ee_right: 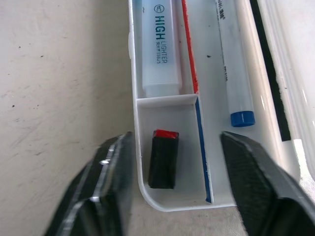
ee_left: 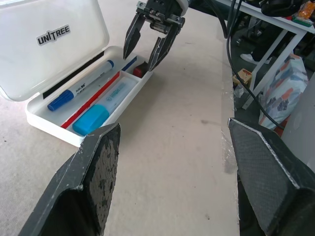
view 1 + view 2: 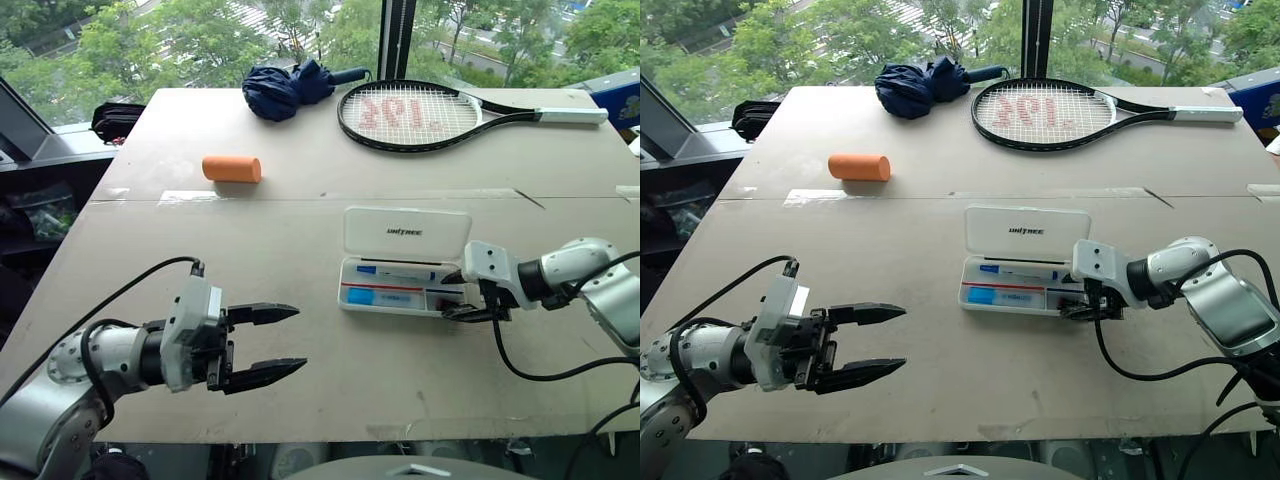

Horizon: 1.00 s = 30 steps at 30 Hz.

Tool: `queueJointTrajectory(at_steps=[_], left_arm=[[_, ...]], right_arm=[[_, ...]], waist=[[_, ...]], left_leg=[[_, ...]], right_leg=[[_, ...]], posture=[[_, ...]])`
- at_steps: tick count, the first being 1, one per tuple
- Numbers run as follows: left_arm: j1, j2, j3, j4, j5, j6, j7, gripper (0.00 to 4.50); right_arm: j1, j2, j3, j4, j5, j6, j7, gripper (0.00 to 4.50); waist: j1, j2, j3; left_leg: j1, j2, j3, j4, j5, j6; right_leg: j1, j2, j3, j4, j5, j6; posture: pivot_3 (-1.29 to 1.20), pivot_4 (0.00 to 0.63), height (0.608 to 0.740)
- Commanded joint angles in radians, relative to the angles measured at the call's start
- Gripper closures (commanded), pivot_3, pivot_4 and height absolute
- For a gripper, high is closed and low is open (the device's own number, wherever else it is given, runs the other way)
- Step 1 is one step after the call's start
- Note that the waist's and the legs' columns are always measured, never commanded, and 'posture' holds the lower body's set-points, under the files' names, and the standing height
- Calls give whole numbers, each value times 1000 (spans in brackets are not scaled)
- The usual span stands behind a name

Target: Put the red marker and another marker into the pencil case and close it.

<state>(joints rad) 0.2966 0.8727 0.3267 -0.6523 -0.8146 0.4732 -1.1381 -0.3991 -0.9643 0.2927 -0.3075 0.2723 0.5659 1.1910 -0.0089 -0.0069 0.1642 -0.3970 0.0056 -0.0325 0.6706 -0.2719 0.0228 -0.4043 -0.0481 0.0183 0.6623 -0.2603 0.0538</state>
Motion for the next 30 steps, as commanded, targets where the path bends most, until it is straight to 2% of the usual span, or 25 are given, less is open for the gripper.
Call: queueJointTrajectory(at_steps=[1, 4, 5, 6, 7, 9, 12, 17, 22, 26, 30], left_arm=[[8, -1, 33, -36, -6, -18, 4, 986], [22, -9, 40, -48, -7, -18, 15, 986], [29, -12, 43, -53, -8, -18, 19, 986], [37, -16, 47, -60, -11, -17, 26, 986], [45, -20, 54, -68, -17, -13, 34, 986], [57, -25, 67, -81, -29, -8, 44, 986], [71, -29, 91, -92, -53, 2, 58, 986], [93, -16, 145, -104, -106, 21, 50, 986], [128, -9, 203, -114, -123, 25, 39, 986], [145, -18, 210, -125, -120, 25, 53, 986], [192, -34, 226, -145, -113, 18, 60, 986]], right_arm=[[14, -9, -139, -84, 138, 69, 29, 1234], [22, 0, -257, -101, 276, 162, 23, 1234], [9, 16, -300, -87, 325, 210, 1, 1738], [-12, 26, -340, -60, 372, 263, -19, 1916], [-34, 27, -372, -27, 404, 306, -29, 2286], [-87, 27, -399, 52, 410, 344, -59, 3171], [-215, 40, -364, 233, 351, 349, -98, 4475], [-474, 108, -167, 646, 111, 200, -92, 4475], [-672, 246, -20, 997, -42, 25, 52, 4475], [-702, 285, 16, 1015, -53, -5, 231, 4475], [-649, 257, 15, 879, -40, 25, 321, 4475]], waist=[[1, 0, 0], [2, 0, 0], [2, 0, 0], [2, 0, 0], [2, 0, 0], [1, 0, 0], [-1, 0, 0], [-7, 1, 1], [-11, 1, 1], [-5, 2, 2], [-3, 3, 2]], left_leg=[[-1, 0, 0, 0, 0, 0], [0, 0, 0, 0, 0, 0], [0, 0, 0, 0, 0, 0], [0, 0, 0, 0, 0, 0], [0, 0, 0, 0, 0, 0], [0, 0, 0, 0, 0, 0], [0, 0, 1, 0, 0, 0], [1, 0, 2, 0, 0, 0], [-1, 0, 4, -2, 0, 0], [-3, 0, 4, -2, 0, 0], [-4, -1, 4, -2, 0, 0]], right_leg=[[0, 0, 0, 0, 0, 0], [0, 0, 0, 0, 0, 0], [0, -1, 0, 0, 0, 0], [0, -1, 0, 0, 0, 0], [0, -1, 0, 0, 0, 0], [0, -1, 0, 0, 0, 0], [0, -2, 1, 0, 0, 0], [0, 0, 1, 0, 0, 0], [-3, 1, 3, 0, 0, 0], [-5, 0, 3, 0, 0, 0], [-5, -2, 3, 0, 0, 0]], posture=[[0, 150, 730], [0, 150, 730], [0, 150, 730], [0, 150, 730], [0, 150, 730], [0, 150, 730], [0, 150, 730], [0, 150, 730], [0, 150, 730], [0, 150, 730], [0, 150, 730]])
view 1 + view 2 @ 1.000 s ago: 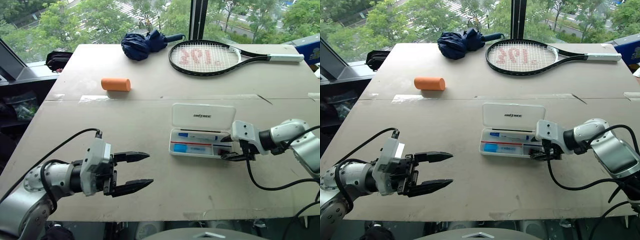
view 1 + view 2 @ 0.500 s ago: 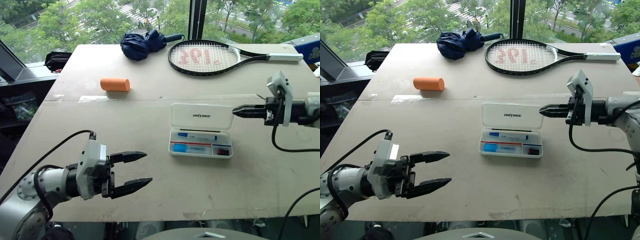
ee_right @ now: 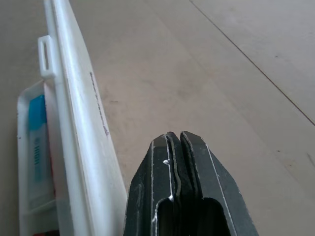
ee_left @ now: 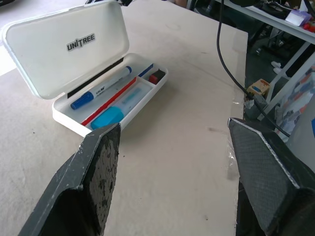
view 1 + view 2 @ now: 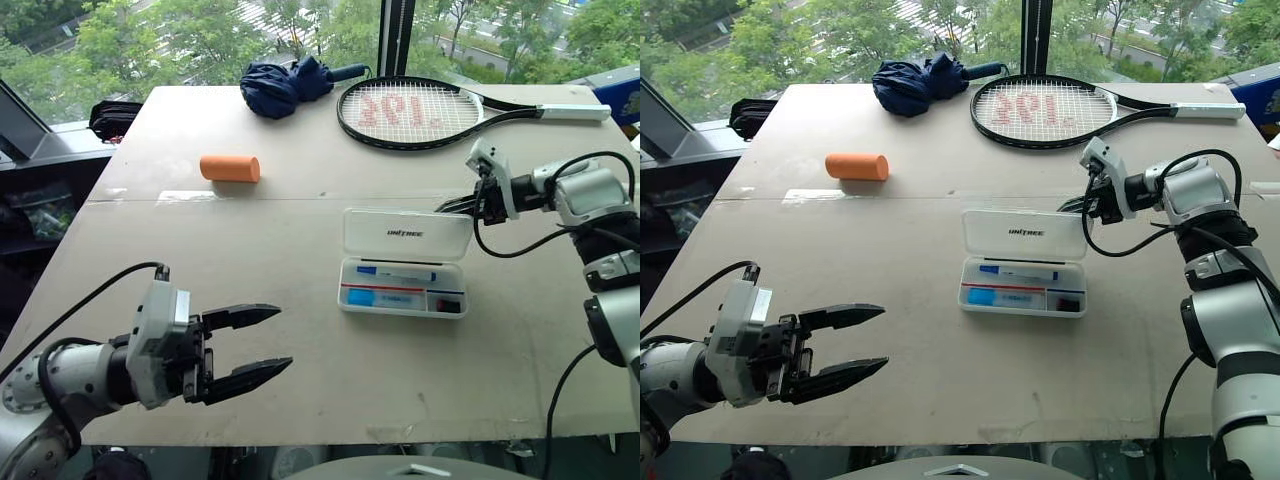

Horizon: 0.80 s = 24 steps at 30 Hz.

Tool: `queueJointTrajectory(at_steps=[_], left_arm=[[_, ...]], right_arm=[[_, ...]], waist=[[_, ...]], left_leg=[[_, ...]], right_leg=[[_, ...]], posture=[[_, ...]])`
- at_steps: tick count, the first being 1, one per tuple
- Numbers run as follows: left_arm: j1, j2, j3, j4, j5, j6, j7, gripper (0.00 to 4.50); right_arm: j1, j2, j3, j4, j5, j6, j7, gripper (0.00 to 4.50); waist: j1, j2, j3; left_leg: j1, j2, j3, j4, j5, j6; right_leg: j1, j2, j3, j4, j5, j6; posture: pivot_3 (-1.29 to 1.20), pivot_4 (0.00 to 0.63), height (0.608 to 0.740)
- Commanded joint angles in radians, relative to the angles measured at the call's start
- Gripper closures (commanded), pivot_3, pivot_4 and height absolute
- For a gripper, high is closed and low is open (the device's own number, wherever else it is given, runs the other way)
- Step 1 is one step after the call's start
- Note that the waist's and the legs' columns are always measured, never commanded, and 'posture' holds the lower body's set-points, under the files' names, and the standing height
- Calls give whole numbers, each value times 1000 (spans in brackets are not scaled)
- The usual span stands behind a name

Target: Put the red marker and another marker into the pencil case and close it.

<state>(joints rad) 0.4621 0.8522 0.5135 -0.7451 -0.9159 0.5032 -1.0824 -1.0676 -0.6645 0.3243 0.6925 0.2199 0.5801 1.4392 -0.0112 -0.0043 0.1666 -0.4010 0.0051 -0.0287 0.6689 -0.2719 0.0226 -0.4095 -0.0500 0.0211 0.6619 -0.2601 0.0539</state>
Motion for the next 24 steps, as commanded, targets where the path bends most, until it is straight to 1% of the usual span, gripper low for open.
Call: queueJointTrajectory(at_steps=[1, 5, 7, 9, 14, 17, 19, 20, 21, 22, 24], left_arm=[[35, -16, 41, -55, -10, -14, 5, 986], [48, -28, 40, -65, -5, -15, 19, 986], [42, -27, 33, -69, -6, -13, 29, 986], [33, -26, 23, -70, -7, -11, 38, 986], [2, -21, -9, -61, 0, -6, 53, 986], [-17, -19, -31, -54, 7, -4, 58, 986], [-28, -17, -44, -53, 9, -1, 64, 986], [-32, -16, -48, -53, 10, 0, 67, 986], [-39, -14, -53, -52, 11, 3, 72, 986], [-43, -13, -57, -50, 15, 3, 77, 986], [-47, -12, -61, -44, 29, 10, 93, 986]], right_arm=[[31, -49, -19, -148, 13, 20, 80, 4475], [165, -106, -50, -446, 70, 135, 63, 4475], [256, -123, -65, -593, 91, 184, 18, 4475], [357, -112, -72, -701, 81, 203, -70, 4475], [537, -69, -60, -814, 18, 156, -257, 4475], [619, -97, -12, -837, -69, 70, -323, 4475], [658, -104, -23, -856, -82, 26, -349, 4475], [674, -97, -47, -867, -68, 4, -356, 4475], [700, -76, -112, -897, -25, -36, -369, 4475], [729, -52, -184, -934, 10, -121, -385, 4475], [786, -1, -345, -1010, 100, -264, -409, 4475]], waist=[[0, 0, 0], [0, 0, 0], [0, 0, 0], [0, 0, 0], [-3, 0, -1], [-2, -5, -5], [-2, -7, -7], [-1, -8, -8], [1, -10, -10], [5, -12, -11], [8, -11, -9]], left_leg=[[0, 0, 0, 0, 0, 0], [0, 0, -2, 0, 0, 0], [0, 0, -2, 0, 0, 0], [1, 0, -3, 0, 0, 0], [2, 0, -1, 0, 0, 0], [4, 0, -1, 0, 0, 0], [7, 1, -2, 0, 0, 0], [8, 1, -2, 0, 0, 0], [10, 1, -2, 0, 0, 0], [12, 1, -3, 0, 0, 0], [13, 0, -4, 0, 0, 0]], right_leg=[[0, -1, 0, 0, 0, 0], [0, -3, -2, 1, 0, 0], [0, -4, -2, 1, 0, 0], [0, -3, -2, 1, 0, 0], [1, -2, 0, 2, 0, 0], [3, 2, -1, 2, 0, 0], [6, 1, -2, 1, 0, 0], [7, 1, -1, 1, 0, 0], [9, 1, -2, 0, 0, -1], [12, 1, -2, 0, 0, -1], [14, 1, -3, -1, -1, -1]], posture=[[0, 150, 730], [0, 150, 730], [0, 150, 730], [0, 150, 730], [0, 150, 730], [0, 150, 730], [0, 150, 730], [0, 150, 730], [0, 150, 730], [0, 150, 730], [0, 150, 730]])
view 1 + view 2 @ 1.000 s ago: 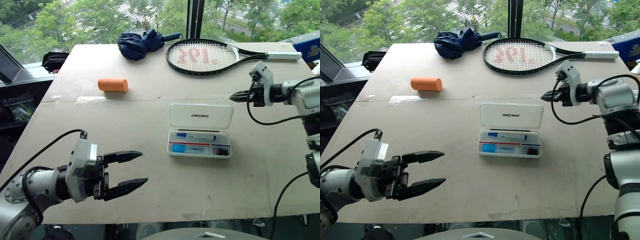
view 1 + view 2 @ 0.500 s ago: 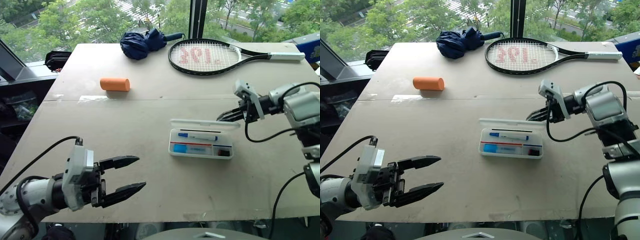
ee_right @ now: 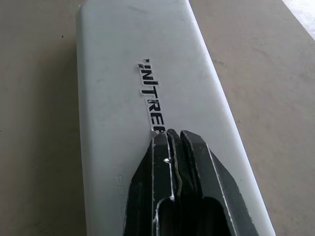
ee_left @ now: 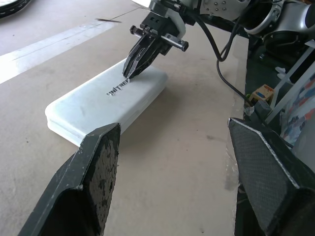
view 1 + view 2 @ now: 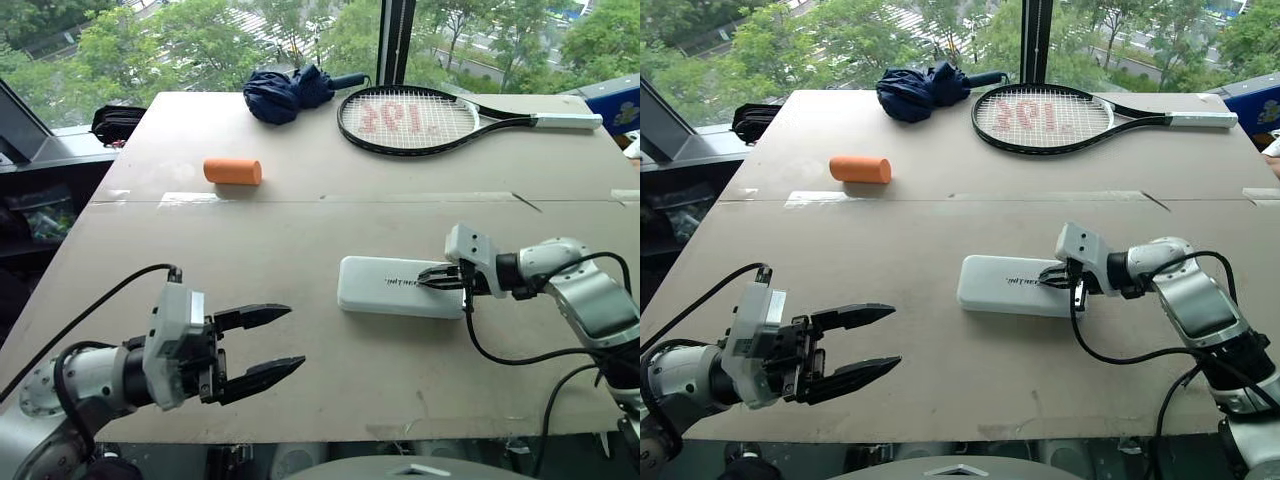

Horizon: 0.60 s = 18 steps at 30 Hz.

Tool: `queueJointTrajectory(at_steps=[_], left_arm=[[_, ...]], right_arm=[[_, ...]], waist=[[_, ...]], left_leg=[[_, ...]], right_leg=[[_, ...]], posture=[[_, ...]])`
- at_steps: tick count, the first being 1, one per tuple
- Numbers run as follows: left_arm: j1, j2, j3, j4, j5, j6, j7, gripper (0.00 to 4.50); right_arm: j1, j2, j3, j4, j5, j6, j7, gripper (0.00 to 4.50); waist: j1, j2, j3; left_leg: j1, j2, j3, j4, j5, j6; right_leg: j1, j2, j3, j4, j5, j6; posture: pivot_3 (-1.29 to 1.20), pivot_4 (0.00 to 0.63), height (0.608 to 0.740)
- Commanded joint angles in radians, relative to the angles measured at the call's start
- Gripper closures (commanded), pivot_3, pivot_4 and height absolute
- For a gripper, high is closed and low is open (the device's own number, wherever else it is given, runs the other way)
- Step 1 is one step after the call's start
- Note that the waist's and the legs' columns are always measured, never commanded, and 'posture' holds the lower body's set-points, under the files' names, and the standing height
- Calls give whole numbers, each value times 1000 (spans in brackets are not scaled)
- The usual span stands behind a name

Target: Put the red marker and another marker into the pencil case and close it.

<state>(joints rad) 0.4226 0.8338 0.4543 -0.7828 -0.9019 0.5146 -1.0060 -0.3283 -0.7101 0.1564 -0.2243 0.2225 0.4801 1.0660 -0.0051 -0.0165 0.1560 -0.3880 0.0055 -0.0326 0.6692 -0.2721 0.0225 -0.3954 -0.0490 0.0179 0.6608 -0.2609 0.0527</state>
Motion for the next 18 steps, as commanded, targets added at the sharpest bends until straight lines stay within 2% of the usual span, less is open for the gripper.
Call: queueJointTrajectory(at_steps=[1, 2, 5, 8, 10, 11, 13, 15, 18], left_arm=[[-3, 10, -4, -5, 20, -1, 10, 986], [5, 14, -6, -4, 21, 1, 1, 986], [23, 17, -2, 1, 35, 1, -5, 986], [63, 13, 38, 37, 84, -17, -7, 986], [110, 9, 76, 57, 99, -19, -28, 986], [127, 10, 87, 63, 104, -17, -36, 986], [155, 13, 109, 79, 113, -15, -56, 986], [172, 21, 122, 97, 120, -10, -77, 986], [167, 45, 99, 98, 135, 2, -93, 986]], right_arm=[[70, 54, -240, -111, 135, -202, -34, 4475], [123, 27, -285, -135, 155, -195, -14, 4475], [330, -18, -423, -216, 202, -215, 25, 3252], [592, -49, -628, -265, 223, -244, 83, 2032], [730, -55, -754, -260, 217, -279, 121, 992], [775, -54, -799, -256, 222, -286, 132, 784], [862, -48, -883, -242, 229, -309, 165, 62], [931, -48, -955, -219, 238, -337, 200, 62], [958, -59, -988, -185, 240, -365, 221, 62]], waist=[[2, 4, 3], [2, 7, 5], [15, 7, 4], [25, 8, 5], [17, 11, 6], [16, 12, 7], [12, 11, 7], [12, 10, 7], [13, 9, 6]], left_leg=[[-1, 0, 0, 0, 0, 0], [-1, -1, 1, 0, 0, 0], [-2, -1, -1, 0, 0, 0], [-5, 0, -5, 0, -1, 1], [-4, 0, -2, 0, 0, 1], [-3, 0, 0, 0, 0, 1], [0, 1, 3, 0, -1, 1], [4, 2, 6, -1, -1, 1], [5, 3, 7, 0, -1, 1]], right_leg=[[0, 0, 0, 0, 0, 1], [-1, 0, 1, 0, 0, 1], [-1, 0, 0, -1, 0, 1], [-2, 0, -1, -3, 0, 1], [-1, 1, -1, -2, 0, 1], [-1, 1, 0, -1, 0, 1], [0, 1, 3, -1, -2, -2], [3, 2, 5, -1, -3, -3], [3, 2, 7, -1, -4, -2]], posture=[[0, 150, 730], [0, 150, 730], [0, 150, 730], [0, 150, 730], [0, 150, 730], [0, 150, 730], [0, 150, 730], [0, 150, 730], [0, 150, 730]])
